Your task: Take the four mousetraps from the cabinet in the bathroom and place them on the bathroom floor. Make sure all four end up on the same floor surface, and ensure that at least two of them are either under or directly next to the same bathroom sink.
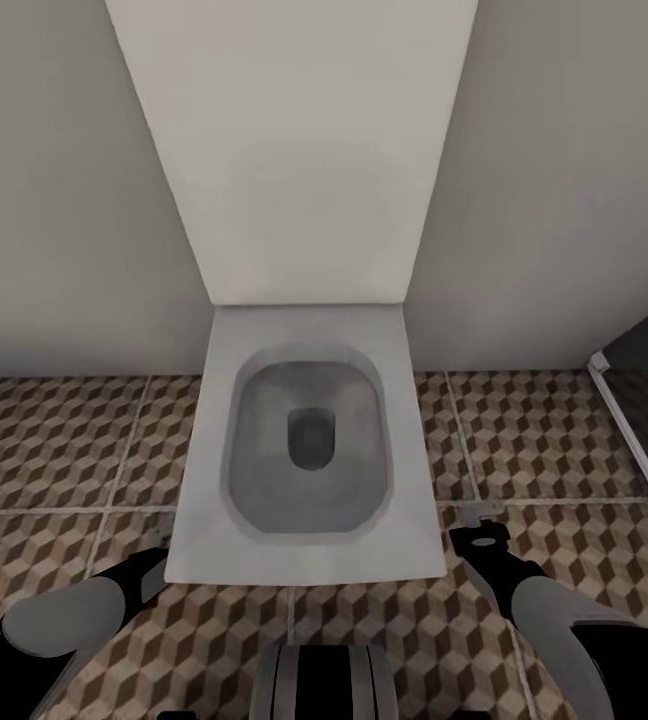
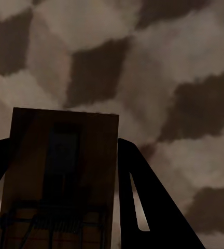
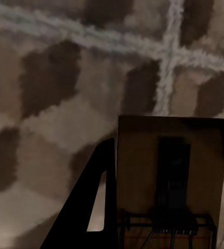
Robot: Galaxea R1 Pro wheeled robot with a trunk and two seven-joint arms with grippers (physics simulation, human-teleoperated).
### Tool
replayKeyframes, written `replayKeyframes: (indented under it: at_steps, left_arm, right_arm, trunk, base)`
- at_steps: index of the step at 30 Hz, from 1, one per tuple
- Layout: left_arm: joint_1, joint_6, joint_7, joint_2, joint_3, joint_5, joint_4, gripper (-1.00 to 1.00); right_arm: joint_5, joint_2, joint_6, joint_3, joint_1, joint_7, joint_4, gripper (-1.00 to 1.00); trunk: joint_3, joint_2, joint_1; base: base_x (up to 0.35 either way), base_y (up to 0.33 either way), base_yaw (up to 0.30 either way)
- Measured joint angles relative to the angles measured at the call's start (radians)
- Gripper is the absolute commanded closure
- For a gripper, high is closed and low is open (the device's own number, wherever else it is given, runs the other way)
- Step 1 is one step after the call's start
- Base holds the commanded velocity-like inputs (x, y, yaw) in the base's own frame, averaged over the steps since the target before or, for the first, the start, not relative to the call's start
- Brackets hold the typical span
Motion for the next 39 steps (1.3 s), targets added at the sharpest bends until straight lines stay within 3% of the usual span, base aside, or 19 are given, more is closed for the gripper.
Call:
replayKeyframes:
  at_steps: [27, 39]
  left_arm:
    - [0.000, 0.000, 0.000, 0.001, 0.000, 0.000, 0.000, 1.00]
    - [0.000, 0.000, 0.000, 0.001, 0.000, 0.000, 0.001, 1.00]
  right_arm:
    - [0.000, -0.001, 0.000, 0.000, 0.000, 0.000, 0.000, 1.00]
    - [-0.002, -0.001, -0.001, -0.001, 0.000, 0.000, 0.000, 1.00]
  trunk:
    - [-0.043, 0.000, 0.000]
    - [-0.060, 0.000, 0.000]
  base:
    - [0.000, 0.000, -0.002]
    - [0.000, 0.000, -0.138]
